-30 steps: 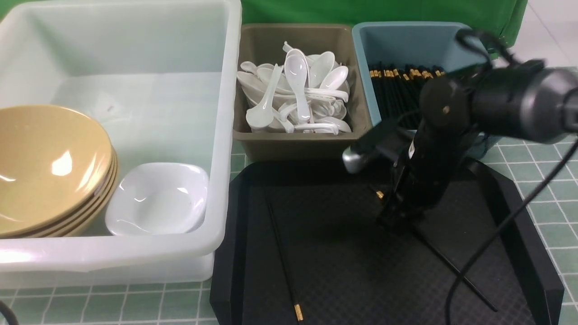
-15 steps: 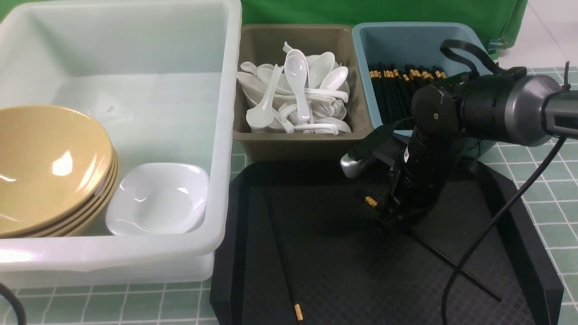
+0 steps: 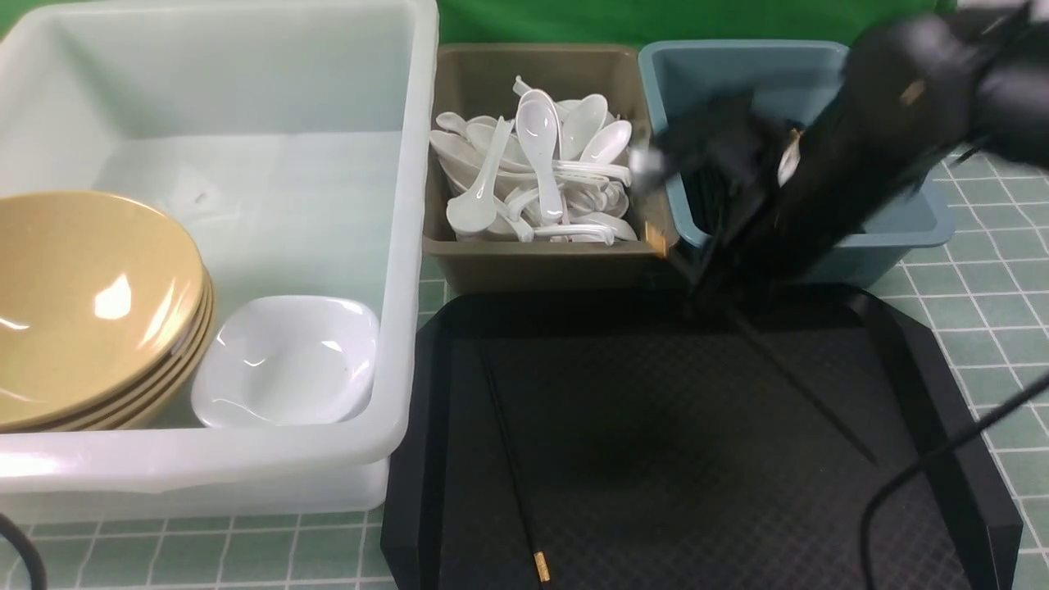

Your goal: On blue table put chopsticks spoon bowls plates into blue grey white boxes.

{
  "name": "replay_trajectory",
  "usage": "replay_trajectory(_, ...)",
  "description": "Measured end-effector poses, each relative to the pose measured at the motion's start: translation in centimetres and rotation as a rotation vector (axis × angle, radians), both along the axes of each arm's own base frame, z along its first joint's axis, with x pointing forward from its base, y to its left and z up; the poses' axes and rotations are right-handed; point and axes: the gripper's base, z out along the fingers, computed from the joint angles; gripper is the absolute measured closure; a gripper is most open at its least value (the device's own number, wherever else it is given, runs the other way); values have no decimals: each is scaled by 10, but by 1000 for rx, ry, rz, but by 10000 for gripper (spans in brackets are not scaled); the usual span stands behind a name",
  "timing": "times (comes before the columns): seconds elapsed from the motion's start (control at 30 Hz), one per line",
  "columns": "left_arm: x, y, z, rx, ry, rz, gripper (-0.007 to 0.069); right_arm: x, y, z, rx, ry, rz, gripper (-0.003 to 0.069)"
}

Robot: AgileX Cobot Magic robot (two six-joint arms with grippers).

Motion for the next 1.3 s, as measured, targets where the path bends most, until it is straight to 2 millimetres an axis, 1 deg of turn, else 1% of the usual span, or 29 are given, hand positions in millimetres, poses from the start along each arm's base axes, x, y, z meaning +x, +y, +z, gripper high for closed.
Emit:
replay_trajectory(0.03, 0, 0, 0, 0, 0, 0, 622, 0, 0, 6, 8, -21, 2, 576)
replay_trajectory(0.07, 0, 0, 0, 0, 0, 0, 622, 1, 0, 25, 44, -120, 9, 576)
replay_trajectory(0.17, 0, 0, 0, 0, 0, 0, 622, 14, -5, 56, 125, -376, -4, 576)
replay_trajectory(0.23, 0, 0, 0, -3, -1, 1, 622, 32, -15, 65, 173, -545, -55, 576)
replay_trajectory(0.27, 0, 0, 0, -4, -1, 1, 622, 33, -15, 66, 180, -563, -57, 576)
replay_trajectory(0.3, 0, 0, 0, -6, -3, 3, 622, 56, -26, 62, 208, -678, -116, 576)
replay_trajectory(0.33, 0, 0, 0, -7, -3, 3, 622, 68, -31, 56, 220, -726, -148, 576)
replay_trajectory(0.37, 0, 0, 0, -7, -3, 3, 622, 78, -35, 51, 236, -764, -176, 576)
replay_trajectory(0.4, 0, 0, 0, -7, -3, 3, 622, 81, -38, 48, 237, -769, -186, 576)
replay_trajectory(0.43, 0, 0, 0, -7, -3, 3, 622, 98, -43, 28, 253, -776, -231, 576)
replay_trajectory(0.47, 0, 0, 0, -8, -3, 3, 622, 107, -46, 12, 255, -753, -257, 576)
replay_trajectory(0.5, 0, 0, 0, -8, -3, 3, 622, 111, -47, 6, 257, -741, -267, 576)
replay_trajectory(0.53, 0, 0, 0, -8, -3, 3, 622, 121, -51, -18, 255, -682, -300, 576)
replay_trajectory(0.6, 0, 0, 0, -8, -3, 3, 622, 130, -54, -52, 244, -575, -338, 573)
replay_trajectory(0.63, 0, 0, 0, -8, -3, 3, 622, 131, -54, -56, 242, -557, -343, 572)
replay_trajectory(0.67, 0, 0, 0, -8, -3, 3, 622, 134, -56, -77, 244, -466, -383, 558)
replay_trajectory(0.7, 0, 0, 0, -8, -3, 3, 622, 134, -57, -79, 243, -452, -388, 552)
replay_trajectory(0.73, 0, 0, 0, -8, -3, 3, 622, 133, -57, -87, 250, -404, -411, 519)
replay_trajectory(0.77, 0, 0, 0, -8, -3, 3, 622, 133, -57, -88, 251, -387, -419, 497)
replay_trajectory(0.83, 0, 0, 0, -8, -3, 3, 622, 130, -57, -83, 249, -361, -423, 428)
replay_trajectory(0.87, 0, 0, 0, -7, -3, 3, 622, 130, -57, -83, 249, -361, -423, 428)
replay_trajectory(0.9, 0, 0, 0, -4, -2, 4, 622, 125, -57, -66, 244, -334, -418, 368)
replay_trajectory(0.93, 0, 0, 0, -4, -2, 4, 622, 122, -57, -55, 239, -314, -415, 344)
replay_trajectory(1.0, 0, 0, 0, -4, -2, 4, 622, 110, -57, -22, 242, -261, -416, 320)
replay_trajectory(1.07, 0, 0, 0, -4, -2, 4, 622, 94, -51, 1, 233, -172, -412, 317)
replay_trajectory(1.13, 0, 0, 0, -4, -2, 4, 622, 75, -37, 11, 224, -66, -391, 317)
replay_trajectory(1.17, 0, 0, 0, -4, -2, 4, 622, 62, -22, 10, 219, 8, -356, 320)
replay_trajectory(1.2, 0, 0, 0, -4, -2, 4, 622, 56, -14, 5, 207, 53, -337, 321)
replay_trajectory(1.3, 0, 0, 0, -4, -2, 4, 622, 32, 26, -17, 162, 173, -224, 328)
